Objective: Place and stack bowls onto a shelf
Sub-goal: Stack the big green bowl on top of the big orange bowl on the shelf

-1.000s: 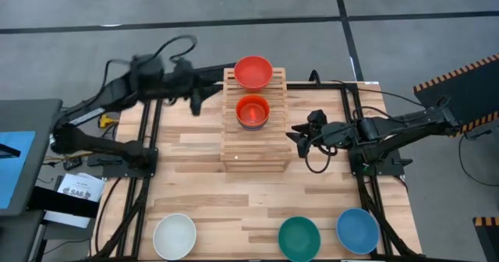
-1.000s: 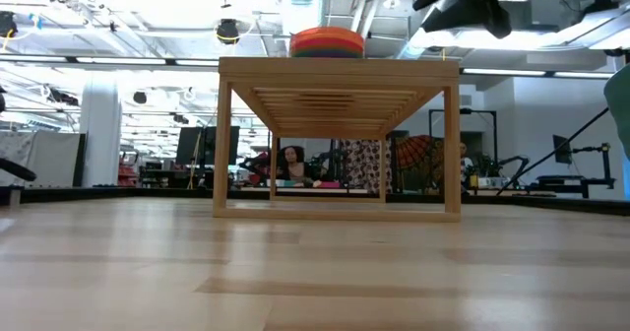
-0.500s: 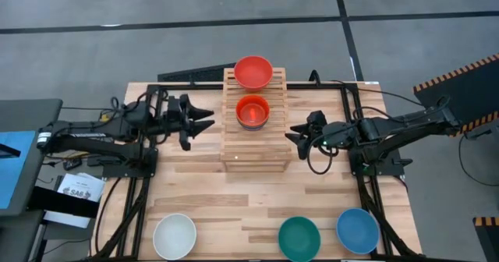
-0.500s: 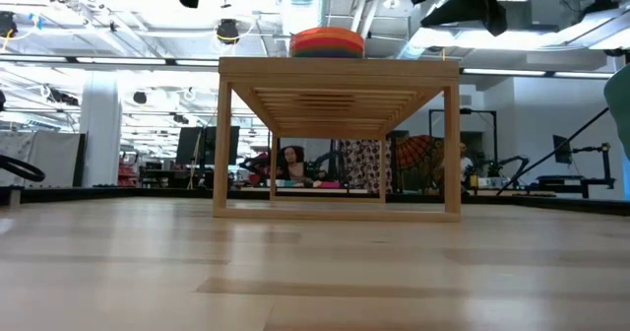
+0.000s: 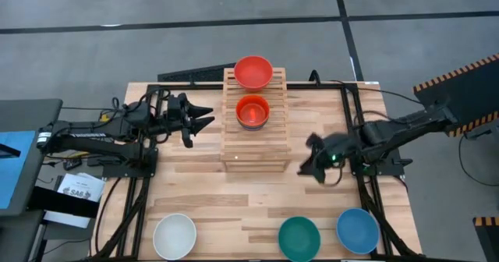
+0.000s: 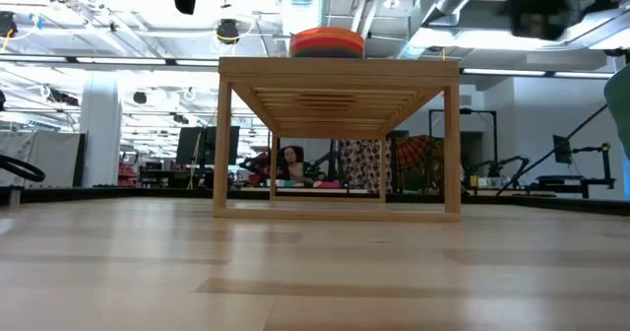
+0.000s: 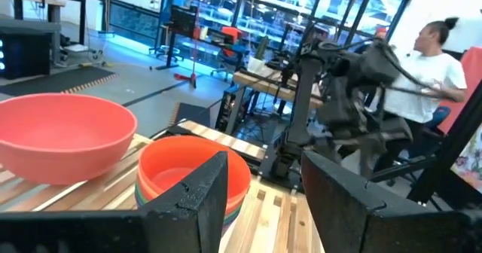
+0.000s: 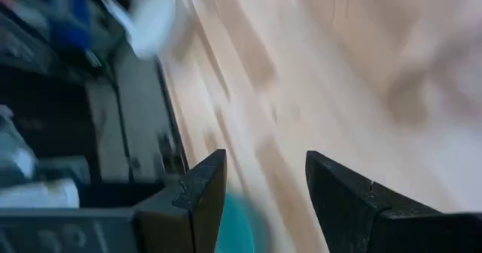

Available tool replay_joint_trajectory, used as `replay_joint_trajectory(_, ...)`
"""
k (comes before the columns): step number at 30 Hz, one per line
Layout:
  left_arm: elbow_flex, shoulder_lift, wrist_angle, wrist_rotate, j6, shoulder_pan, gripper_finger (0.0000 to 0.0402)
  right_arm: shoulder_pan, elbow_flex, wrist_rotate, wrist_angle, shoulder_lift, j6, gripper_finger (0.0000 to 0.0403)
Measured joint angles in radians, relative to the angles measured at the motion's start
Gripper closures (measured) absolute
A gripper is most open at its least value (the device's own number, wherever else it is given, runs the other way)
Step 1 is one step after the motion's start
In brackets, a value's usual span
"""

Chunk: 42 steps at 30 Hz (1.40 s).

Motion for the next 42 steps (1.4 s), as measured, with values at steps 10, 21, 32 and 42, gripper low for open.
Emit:
replay_joint_trajectory(10,0.0,0.0,0.0,0.0,-0.027,0.0,0.0248,0.294,0.0,-0.038,-0.037,0.264,0.275,0.0195)
replay_joint_trajectory(21,0.0,0.0,0.001,0.0,-0.027,0.0,0.0248,0.385,-0.001,-0.143,0.125,0.519,0.379,0.0195)
replay_joint_trajectory(32,0.0,0.0,0.001,0.0,-0.027,0.0,0.0248,0.384,-0.001,-0.154,0.134,0.604,0.41,0.022)
replay_joint_trajectory(42,0.0,0.001,0.003,-0.006,-0.023,0.0,0.0248,0.355,0.001,-0.195,0.16,0.447,0.344,0.0379)
